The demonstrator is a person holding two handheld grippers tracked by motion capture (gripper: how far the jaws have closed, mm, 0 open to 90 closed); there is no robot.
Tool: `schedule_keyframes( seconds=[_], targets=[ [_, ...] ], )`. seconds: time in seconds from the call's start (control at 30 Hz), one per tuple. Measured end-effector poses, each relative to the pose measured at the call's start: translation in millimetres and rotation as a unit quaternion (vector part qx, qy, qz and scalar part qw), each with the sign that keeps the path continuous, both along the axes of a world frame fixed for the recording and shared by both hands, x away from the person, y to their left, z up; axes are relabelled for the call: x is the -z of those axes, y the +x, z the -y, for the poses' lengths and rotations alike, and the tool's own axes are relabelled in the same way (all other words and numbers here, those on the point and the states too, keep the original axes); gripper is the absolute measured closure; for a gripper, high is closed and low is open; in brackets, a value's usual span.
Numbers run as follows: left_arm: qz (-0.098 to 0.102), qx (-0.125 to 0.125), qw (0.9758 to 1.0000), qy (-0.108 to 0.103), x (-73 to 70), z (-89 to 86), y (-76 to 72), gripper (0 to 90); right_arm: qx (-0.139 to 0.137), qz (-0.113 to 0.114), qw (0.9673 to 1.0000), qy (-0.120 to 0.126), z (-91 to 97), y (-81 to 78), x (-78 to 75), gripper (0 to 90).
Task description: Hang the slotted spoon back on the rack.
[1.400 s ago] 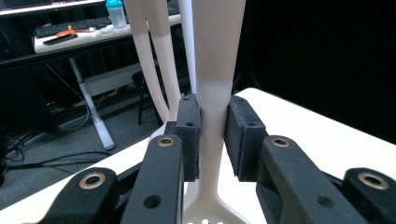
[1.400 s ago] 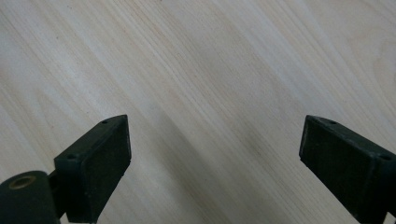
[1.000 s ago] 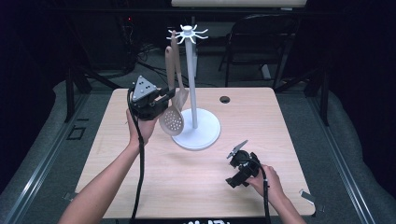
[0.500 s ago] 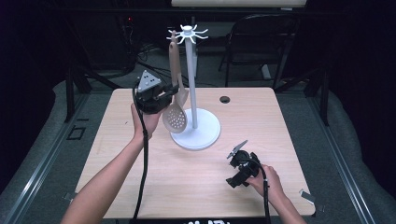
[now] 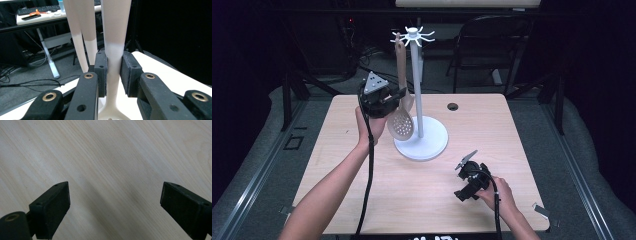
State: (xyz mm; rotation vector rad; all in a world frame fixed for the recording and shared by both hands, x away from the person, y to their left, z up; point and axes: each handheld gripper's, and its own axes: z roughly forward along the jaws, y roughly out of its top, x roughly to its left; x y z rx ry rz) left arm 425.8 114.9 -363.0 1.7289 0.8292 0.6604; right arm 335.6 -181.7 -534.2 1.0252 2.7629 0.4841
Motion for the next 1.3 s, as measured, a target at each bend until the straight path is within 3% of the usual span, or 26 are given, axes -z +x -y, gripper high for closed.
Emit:
schedule_keyframes(
  seconds=[0.57, 0.63, 0.7, 1.3],
  targets=[
    [-0.009, -0.005, 0.9999, 0.009, 3.0, 7.5, 9.7, 76.5, 0.004, 0.001, 1.0, -0.004, 0.6, 0.5, 0.3, 8.8],
    [-0.011, -0.006, 0.9999, 0.006, 3.9, 9.1, 11.2, 76.4, 0.009, -0.001, 0.9999, 0.01, 0.5, 0.3, 2.2, 8.8],
    [-0.011, -0.005, 0.9999, 0.008, 4.5, 9.5, 13.0, 76.4, 0.0, -0.004, 1.0, -0.005, 1.2, 1.5, 0.6, 8.8],
    [-0.01, -0.018, 0.9998, 0.006, 7.1, 18.8, 22.7, 76.2, 0.0, -0.001, 0.9999, 0.013, -0.9, 0.0, 0.3, 8.8]
  ],
)
